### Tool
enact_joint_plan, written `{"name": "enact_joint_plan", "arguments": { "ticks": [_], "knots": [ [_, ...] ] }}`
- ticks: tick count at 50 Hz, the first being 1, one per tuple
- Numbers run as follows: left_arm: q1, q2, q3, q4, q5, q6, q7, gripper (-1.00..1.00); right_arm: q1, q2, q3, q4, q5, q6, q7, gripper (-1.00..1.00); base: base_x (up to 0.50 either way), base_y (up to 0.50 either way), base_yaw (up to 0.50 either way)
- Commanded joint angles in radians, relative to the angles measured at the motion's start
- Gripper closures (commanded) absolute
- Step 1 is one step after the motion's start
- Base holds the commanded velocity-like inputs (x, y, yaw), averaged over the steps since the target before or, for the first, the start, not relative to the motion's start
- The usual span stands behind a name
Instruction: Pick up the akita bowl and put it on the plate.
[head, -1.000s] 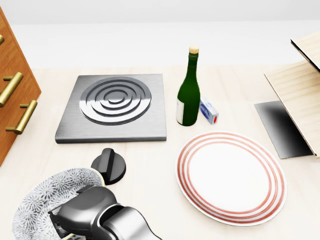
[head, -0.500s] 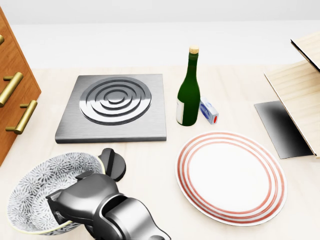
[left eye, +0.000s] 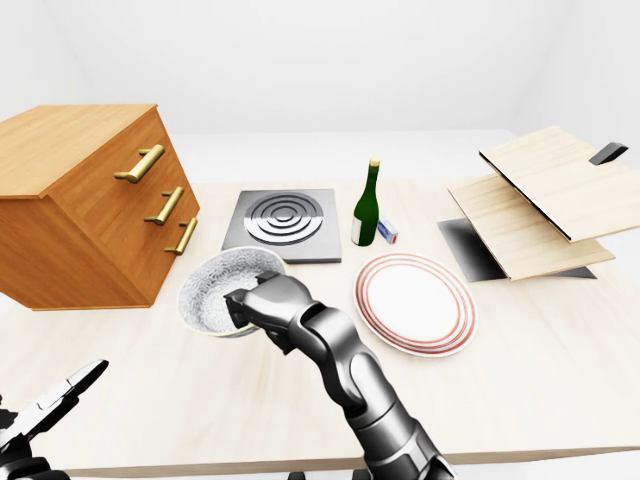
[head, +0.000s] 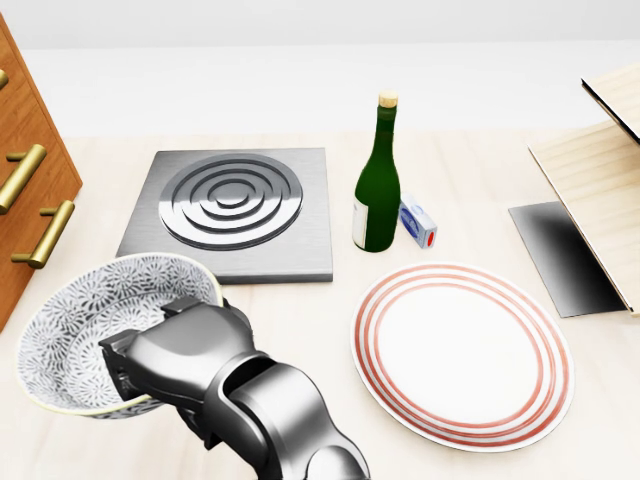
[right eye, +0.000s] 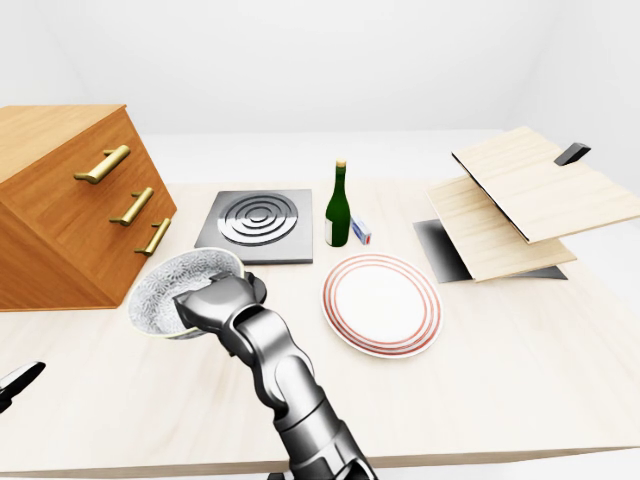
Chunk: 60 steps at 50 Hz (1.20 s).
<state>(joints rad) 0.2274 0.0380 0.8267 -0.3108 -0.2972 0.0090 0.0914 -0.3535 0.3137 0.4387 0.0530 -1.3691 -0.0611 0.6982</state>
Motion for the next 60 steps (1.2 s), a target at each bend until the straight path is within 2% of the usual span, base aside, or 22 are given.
{"name": "enact_joint_plan", "arguments": {
  "ticks": [1, 15, 42, 60],
  "knots": [
    [0.001, -0.002, 0.002, 0.000, 0.000, -0.002, -0.001, -1.00, -0.025, -0.027, -0.048, -0.033, -0.008, -0.022, 0.000, 1.00, 0.00, 0.00, 0.00],
    [0.000, -0.002, 0.004, -0.013, 0.000, 0.012, 0.004, -1.00, -0.072, -0.060, -0.097, -0.025, 0.036, -0.003, 0.000, 1.00, 0.00, 0.00, 0.00],
    [-0.002, 0.001, -0.004, 0.011, 0.002, -0.008, 0.012, -1.00, -0.093, -0.129, -0.151, -0.054, 0.086, 0.004, 0.000, 1.00, 0.00, 0.00, 0.00],
    [-0.001, 0.001, -0.001, 0.002, -0.003, 0.000, 0.015, -1.00, -0.101, -0.157, -0.173, -0.071, 0.102, 0.009, 0.000, 1.00, 0.00, 0.00, 0.00]
  ]
}}
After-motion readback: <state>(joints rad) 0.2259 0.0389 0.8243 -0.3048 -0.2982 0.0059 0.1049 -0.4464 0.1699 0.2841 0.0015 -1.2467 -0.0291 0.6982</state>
